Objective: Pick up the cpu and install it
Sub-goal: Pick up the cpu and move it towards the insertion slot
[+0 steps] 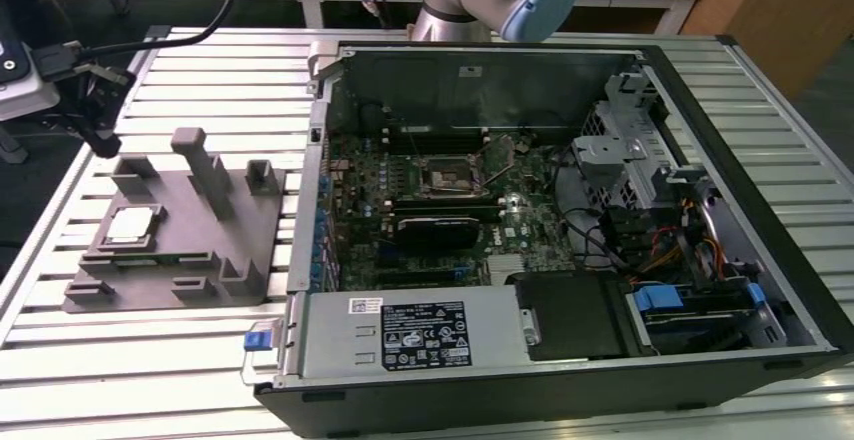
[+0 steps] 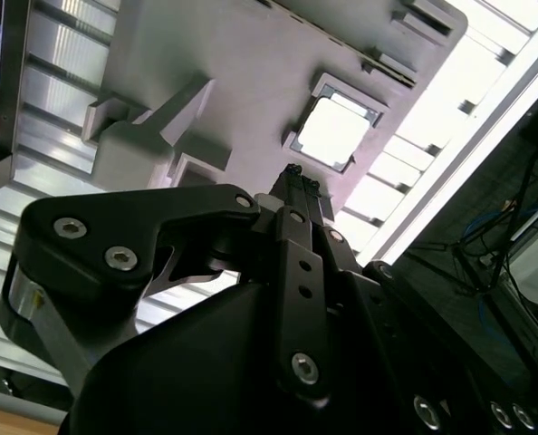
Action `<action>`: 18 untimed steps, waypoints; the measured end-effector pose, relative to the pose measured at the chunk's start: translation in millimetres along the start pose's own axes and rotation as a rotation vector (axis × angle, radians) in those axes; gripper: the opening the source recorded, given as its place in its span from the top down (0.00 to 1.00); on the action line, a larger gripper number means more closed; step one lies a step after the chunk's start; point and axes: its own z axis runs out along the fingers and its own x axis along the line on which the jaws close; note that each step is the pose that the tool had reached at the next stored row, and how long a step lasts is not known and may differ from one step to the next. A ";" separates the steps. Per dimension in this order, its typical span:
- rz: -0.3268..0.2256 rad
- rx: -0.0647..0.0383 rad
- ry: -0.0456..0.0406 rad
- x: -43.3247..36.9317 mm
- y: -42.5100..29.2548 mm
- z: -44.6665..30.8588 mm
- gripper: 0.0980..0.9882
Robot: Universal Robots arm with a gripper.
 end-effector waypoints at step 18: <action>0.000 0.000 0.0000 6.7 -1.0 10.9 0.99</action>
